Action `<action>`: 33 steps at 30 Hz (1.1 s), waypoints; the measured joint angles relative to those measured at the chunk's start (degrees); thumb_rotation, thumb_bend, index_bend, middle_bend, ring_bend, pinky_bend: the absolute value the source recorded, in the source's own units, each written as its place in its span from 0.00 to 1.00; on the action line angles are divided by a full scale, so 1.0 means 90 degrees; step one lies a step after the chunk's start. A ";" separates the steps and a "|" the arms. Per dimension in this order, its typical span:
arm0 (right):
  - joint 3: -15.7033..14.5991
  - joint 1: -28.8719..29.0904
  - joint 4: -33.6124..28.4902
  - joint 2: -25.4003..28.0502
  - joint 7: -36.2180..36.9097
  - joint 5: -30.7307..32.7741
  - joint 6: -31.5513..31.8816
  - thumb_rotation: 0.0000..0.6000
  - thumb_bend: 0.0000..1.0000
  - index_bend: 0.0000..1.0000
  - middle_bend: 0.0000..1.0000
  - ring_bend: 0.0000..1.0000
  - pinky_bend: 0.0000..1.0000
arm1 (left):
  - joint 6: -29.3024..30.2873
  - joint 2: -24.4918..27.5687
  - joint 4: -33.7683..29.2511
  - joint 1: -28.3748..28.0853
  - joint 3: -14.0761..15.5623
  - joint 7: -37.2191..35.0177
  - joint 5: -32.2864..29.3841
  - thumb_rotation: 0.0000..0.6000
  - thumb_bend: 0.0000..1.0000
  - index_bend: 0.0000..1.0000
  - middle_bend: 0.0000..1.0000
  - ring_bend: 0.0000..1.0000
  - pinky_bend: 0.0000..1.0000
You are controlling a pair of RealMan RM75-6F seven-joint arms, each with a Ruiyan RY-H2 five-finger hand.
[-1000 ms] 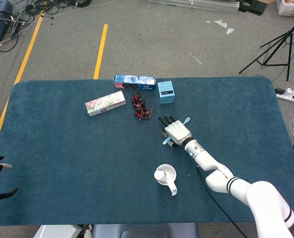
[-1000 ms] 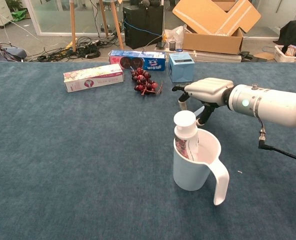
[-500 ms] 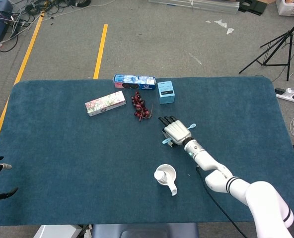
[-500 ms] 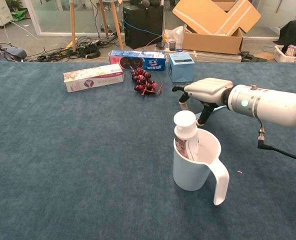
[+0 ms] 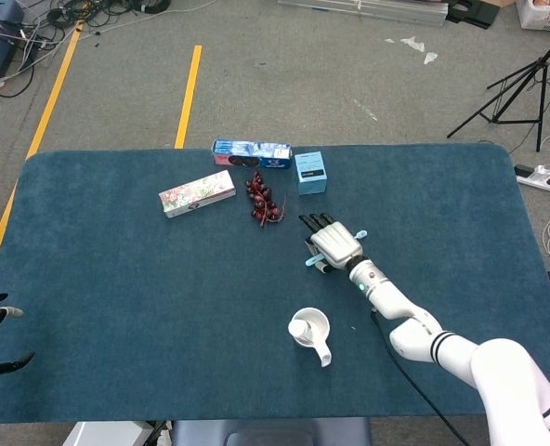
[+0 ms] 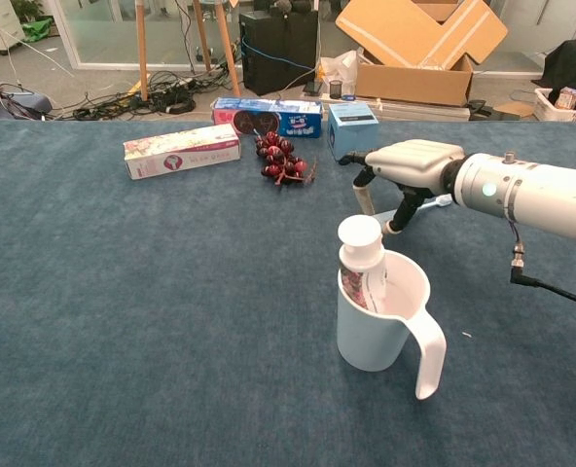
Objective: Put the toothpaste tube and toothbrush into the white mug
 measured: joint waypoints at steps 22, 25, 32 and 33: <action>0.0211 -0.0426 -0.1889 0.1321 -0.0498 0.0140 0.0823 1.00 0.23 0.60 0.05 0.00 0.11 | -0.0095 -0.0074 -0.0003 -0.0049 0.0020 0.0210 -0.0097 1.00 0.07 0.33 0.17 0.10 0.07; 0.0237 -0.0468 -0.2091 0.1454 -0.0577 0.0163 0.0901 1.00 0.23 0.60 0.05 0.00 0.11 | -0.0093 -0.0079 -0.0005 -0.0051 0.0019 0.0221 -0.0106 1.00 0.07 0.33 0.17 0.10 0.07; 0.0301 -0.0560 -0.2622 0.1771 -0.0618 0.0172 0.1092 1.00 0.23 0.60 0.05 0.00 0.11 | -0.0108 -0.0080 0.0007 -0.0057 0.0019 0.0219 -0.0125 1.00 0.07 0.33 0.17 0.10 0.07; 0.0313 -0.0573 -0.2713 0.1826 -0.0610 0.0175 0.1114 1.00 0.23 0.60 0.05 0.00 0.11 | -0.0111 -0.0081 0.0009 -0.0058 0.0019 0.0218 -0.0126 1.00 0.07 0.33 0.17 0.10 0.07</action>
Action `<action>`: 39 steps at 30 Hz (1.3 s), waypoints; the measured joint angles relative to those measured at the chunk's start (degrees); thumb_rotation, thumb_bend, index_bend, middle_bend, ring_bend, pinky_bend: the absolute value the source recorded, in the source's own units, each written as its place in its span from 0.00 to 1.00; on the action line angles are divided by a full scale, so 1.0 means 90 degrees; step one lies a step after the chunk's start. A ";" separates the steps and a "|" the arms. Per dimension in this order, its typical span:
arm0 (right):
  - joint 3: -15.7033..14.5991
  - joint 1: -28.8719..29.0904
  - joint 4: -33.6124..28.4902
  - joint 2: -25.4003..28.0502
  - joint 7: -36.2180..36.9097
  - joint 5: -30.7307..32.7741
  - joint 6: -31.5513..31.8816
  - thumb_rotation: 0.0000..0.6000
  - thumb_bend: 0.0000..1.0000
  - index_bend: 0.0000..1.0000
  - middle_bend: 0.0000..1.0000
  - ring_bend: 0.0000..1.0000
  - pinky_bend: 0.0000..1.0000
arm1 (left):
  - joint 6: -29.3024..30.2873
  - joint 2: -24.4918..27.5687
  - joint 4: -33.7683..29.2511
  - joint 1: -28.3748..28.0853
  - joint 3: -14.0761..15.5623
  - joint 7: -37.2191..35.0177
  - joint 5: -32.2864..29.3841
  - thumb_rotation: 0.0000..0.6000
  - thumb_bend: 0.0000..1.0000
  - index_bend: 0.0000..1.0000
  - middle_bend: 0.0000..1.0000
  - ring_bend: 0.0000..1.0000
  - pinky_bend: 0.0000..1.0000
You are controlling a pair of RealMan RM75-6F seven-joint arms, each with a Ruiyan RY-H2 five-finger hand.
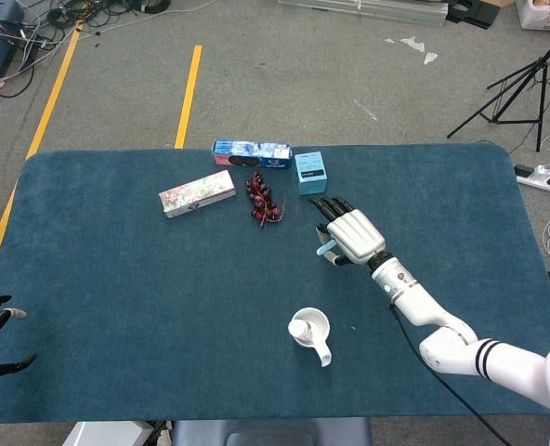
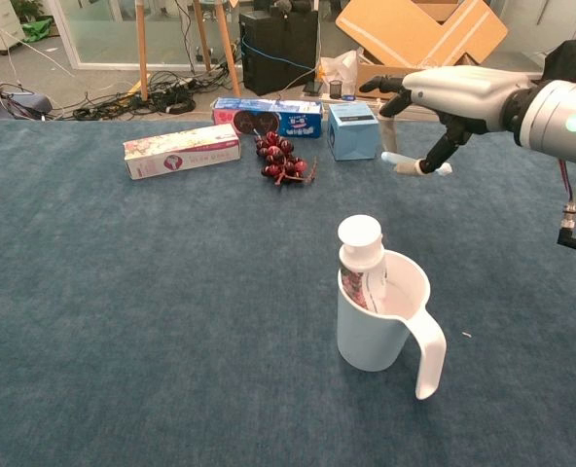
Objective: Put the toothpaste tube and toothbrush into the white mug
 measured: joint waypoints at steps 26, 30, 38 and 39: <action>0.0353 -0.0500 -0.3900 0.2883 0.1703 -0.0033 -0.0042 1.00 0.23 0.60 0.05 0.00 0.11 | -0.0159 -0.0110 0.0070 -0.0089 0.0012 0.0159 -0.0154 1.00 0.07 0.33 0.17 0.10 0.07; 0.0342 -0.0542 -0.4178 0.3137 0.2147 -0.0194 -0.0135 1.00 0.23 0.60 0.06 0.00 0.11 | -0.0149 -0.0121 0.0071 -0.0091 0.0012 0.0176 -0.0156 1.00 0.07 0.33 0.17 0.10 0.07; 0.0249 -0.0560 -0.4476 0.3437 0.3289 -0.0761 -0.0317 1.00 0.23 0.60 0.06 0.00 0.11 | -0.0111 -0.0112 0.0047 -0.0085 0.0009 0.0169 -0.0136 1.00 0.07 0.33 0.17 0.10 0.07; 0.0234 -0.0558 -0.4484 0.3450 0.3410 -0.0837 -0.0325 1.00 0.23 0.60 0.06 0.00 0.11 | -0.0104 -0.0108 0.0040 -0.0082 0.0010 0.0165 -0.0128 1.00 0.07 0.33 0.17 0.10 0.07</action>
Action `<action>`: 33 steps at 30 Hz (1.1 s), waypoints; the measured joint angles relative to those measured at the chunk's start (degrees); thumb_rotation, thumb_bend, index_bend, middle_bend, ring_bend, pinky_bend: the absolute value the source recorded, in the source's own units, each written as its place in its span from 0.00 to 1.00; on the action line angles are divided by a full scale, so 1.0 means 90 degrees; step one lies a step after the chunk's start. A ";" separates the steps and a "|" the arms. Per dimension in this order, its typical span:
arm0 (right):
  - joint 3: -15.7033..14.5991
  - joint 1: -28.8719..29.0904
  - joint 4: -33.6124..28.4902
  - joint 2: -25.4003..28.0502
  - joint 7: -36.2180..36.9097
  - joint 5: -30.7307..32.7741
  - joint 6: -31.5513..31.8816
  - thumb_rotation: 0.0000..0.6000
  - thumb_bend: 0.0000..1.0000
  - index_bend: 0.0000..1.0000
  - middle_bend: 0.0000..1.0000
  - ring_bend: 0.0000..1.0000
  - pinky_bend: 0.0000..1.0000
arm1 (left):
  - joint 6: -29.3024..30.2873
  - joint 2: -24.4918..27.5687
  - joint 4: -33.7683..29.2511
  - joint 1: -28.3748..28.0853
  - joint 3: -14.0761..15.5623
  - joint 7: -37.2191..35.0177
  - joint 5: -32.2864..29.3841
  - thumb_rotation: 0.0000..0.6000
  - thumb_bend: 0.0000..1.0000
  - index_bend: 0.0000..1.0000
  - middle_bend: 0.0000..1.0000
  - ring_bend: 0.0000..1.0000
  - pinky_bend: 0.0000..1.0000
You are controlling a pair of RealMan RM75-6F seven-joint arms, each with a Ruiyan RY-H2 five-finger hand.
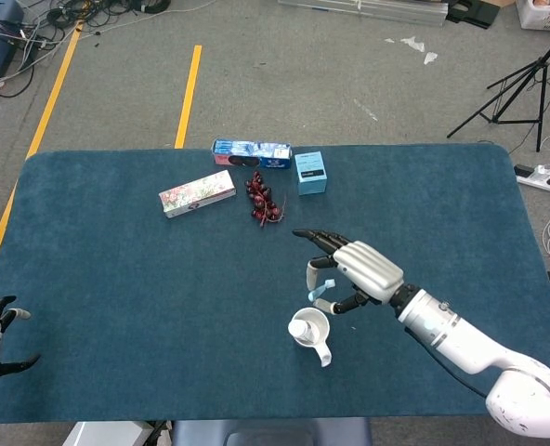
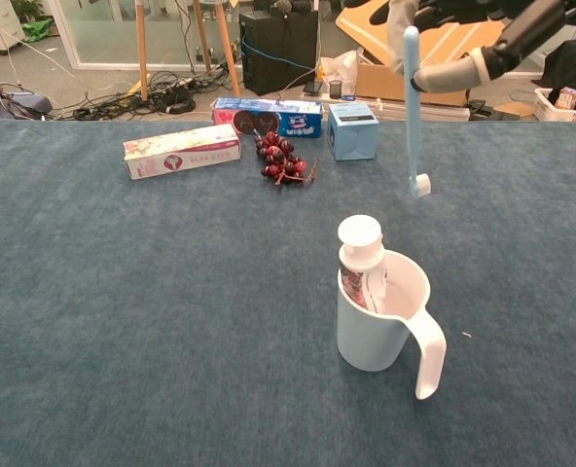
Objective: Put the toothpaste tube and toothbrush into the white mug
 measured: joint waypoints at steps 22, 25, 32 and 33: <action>-0.0574 0.0338 0.0571 -0.0407 0.2538 -0.1114 0.0012 1.00 0.23 0.60 0.06 0.00 0.11 | 0.0069 0.0079 -0.0063 0.0041 0.0017 -0.0108 0.0089 1.00 0.07 0.33 0.17 0.10 0.07; -0.0677 0.0388 0.0749 -0.0509 0.2780 -0.1219 0.0066 1.00 0.23 0.60 0.06 0.00 0.11 | 0.0075 0.0088 -0.0069 0.0046 0.0020 -0.0118 0.0097 1.00 0.07 0.33 0.17 0.10 0.07; -0.0897 0.0473 0.1091 -0.0724 0.3185 -0.1363 0.0187 1.00 0.23 0.60 0.06 0.00 0.11 | 0.0071 0.0100 -0.0082 0.0049 0.0029 -0.0130 0.0115 1.00 0.07 0.33 0.17 0.10 0.07; -0.0926 0.0483 0.1135 -0.0753 0.3231 -0.1377 0.0199 1.00 0.23 0.60 0.06 0.00 0.11 | 0.0071 0.0102 -0.0084 0.0049 0.0029 -0.0132 0.0117 1.00 0.07 0.33 0.17 0.10 0.07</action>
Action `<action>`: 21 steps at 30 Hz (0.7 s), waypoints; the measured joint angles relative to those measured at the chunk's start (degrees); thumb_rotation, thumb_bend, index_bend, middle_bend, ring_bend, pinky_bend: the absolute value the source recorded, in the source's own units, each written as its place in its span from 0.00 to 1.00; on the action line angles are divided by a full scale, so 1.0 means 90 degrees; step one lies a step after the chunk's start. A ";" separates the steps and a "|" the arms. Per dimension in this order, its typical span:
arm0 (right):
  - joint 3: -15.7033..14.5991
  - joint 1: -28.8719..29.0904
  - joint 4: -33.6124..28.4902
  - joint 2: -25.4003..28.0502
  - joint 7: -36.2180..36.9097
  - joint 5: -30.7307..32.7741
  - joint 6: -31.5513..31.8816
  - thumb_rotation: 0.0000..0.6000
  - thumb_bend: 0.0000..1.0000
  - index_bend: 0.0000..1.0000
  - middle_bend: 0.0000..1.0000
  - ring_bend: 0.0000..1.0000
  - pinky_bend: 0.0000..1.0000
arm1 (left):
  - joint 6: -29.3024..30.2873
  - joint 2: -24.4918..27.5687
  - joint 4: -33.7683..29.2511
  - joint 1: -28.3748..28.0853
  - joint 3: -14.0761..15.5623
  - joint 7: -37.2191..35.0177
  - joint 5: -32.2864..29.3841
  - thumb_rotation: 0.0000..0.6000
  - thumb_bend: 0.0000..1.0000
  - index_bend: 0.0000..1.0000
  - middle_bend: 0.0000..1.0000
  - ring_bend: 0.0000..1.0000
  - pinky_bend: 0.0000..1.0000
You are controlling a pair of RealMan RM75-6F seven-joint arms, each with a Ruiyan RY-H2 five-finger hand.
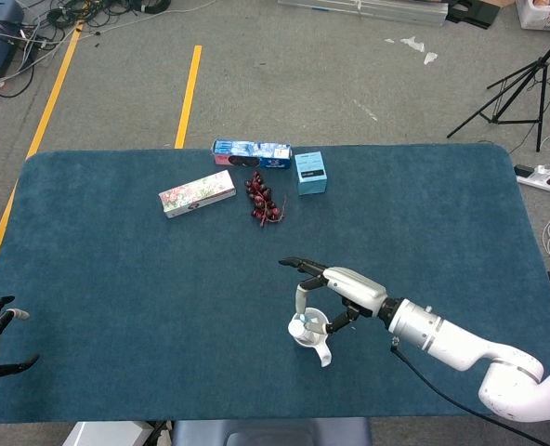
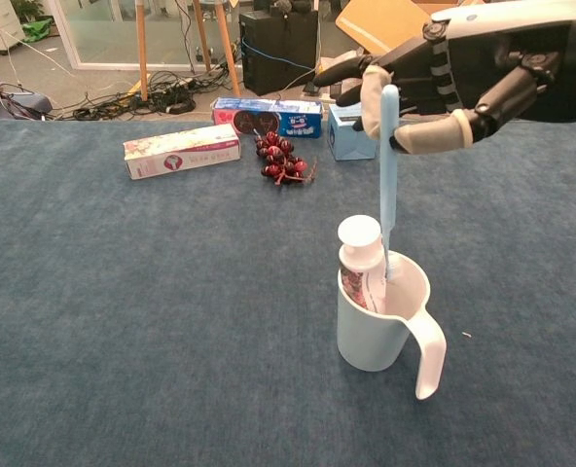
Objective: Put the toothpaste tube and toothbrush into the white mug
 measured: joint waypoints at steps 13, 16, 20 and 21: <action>-0.0394 0.0128 0.0579 -0.0338 0.0461 -0.0098 0.0082 1.00 0.23 0.60 0.06 0.00 0.11 | -0.0018 0.0017 -0.0011 -0.0001 0.0000 -0.0008 -0.0023 1.00 0.07 0.33 0.17 0.10 0.07; -0.0470 0.0148 0.0679 -0.0382 0.0519 -0.0096 0.0091 1.00 0.22 0.60 0.06 0.00 0.11 | -0.0024 0.0016 -0.0005 -0.0004 -0.0002 -0.0012 -0.0028 1.00 0.07 0.33 0.17 0.10 0.07; -0.0550 0.0175 0.0787 -0.0429 0.0565 -0.0085 0.0095 1.00 0.20 0.57 0.06 0.00 0.11 | -0.0027 0.0015 -0.0001 -0.0005 -0.0002 -0.0019 -0.0024 1.00 0.07 0.33 0.17 0.10 0.07; -0.0563 0.0181 0.0807 -0.0439 0.0579 -0.0079 0.0099 1.00 0.20 0.57 0.06 0.00 0.11 | -0.0028 0.0016 -0.0001 -0.0006 -0.0002 -0.0018 -0.0024 1.00 0.07 0.33 0.17 0.10 0.07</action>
